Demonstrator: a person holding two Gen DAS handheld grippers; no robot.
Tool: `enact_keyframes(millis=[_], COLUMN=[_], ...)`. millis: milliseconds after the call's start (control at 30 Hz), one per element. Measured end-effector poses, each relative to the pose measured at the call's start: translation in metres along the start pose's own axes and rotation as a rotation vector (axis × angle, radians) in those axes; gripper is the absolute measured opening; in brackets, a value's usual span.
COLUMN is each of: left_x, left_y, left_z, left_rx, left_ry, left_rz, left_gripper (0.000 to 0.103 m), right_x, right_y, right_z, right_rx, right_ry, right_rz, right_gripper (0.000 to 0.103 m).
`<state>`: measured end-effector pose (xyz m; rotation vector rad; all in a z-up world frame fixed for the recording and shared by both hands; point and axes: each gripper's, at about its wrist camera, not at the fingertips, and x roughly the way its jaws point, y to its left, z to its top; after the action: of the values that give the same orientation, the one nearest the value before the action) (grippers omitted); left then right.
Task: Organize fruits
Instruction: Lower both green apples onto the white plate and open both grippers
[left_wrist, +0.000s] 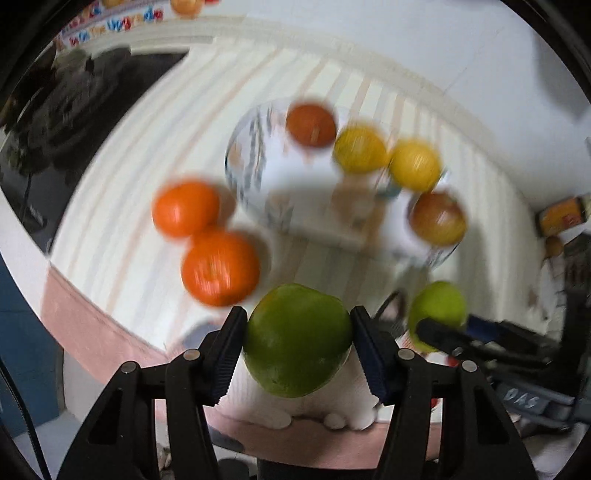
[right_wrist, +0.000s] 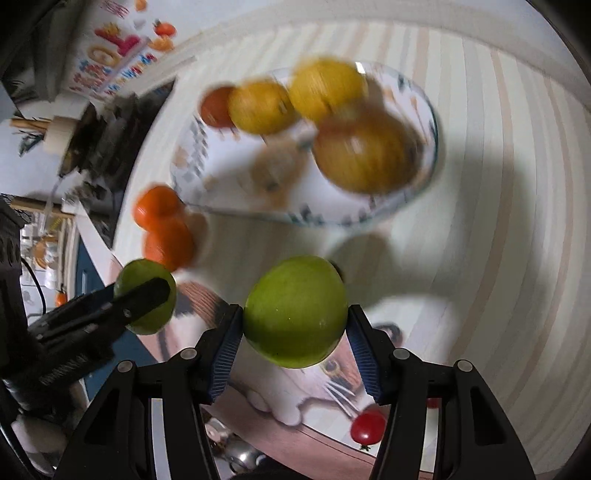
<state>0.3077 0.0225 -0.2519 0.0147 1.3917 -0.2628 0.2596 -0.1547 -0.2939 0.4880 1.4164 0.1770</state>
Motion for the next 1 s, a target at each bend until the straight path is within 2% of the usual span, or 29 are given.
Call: enact_keyframes(millis=[100,200,333,467,600,1000], left_x=[-0.018,-0.018,0.002,0.036,0.061,0.088], left_y=[-0.002,0.003,0.019,0.036,0.042,0.038], left_z=[0.031,0.065,0.099,0.106,0.104,0.101], left_rx=[0.001,-0.013,-0.098,-0.204,-0.267,-0.276], left_ry=[-0.033,-0.037,0.038,0.144,0.227,0.327], left_rz=[-0.021,-0.039,-0.126,-0.227,-0.29,-0.301], left_gripper=[0.055,0.055,0.055,0.055,0.055,0.056], right_x=[-0.011,-0.015,-0.008,0.013,0.03,0.056], right_y=[0.012,0.023,0.035,0.037,0.04,0.037], right_z=[0.023,0.045,0.068,0.079,0.081,0.085], right_rx=[-0.013,-0.031,-0.046,-0.035,-0.042,-0.026], right_ry=[-0.043,-0.078,-0.095,-0.074,-0.051,0.005], right_rz=[0.006,0.002,-0.012,-0.022,-0.043,-0.084], right_gripper=[0.06,0.06,0.06,0.06,0.06,0.06])
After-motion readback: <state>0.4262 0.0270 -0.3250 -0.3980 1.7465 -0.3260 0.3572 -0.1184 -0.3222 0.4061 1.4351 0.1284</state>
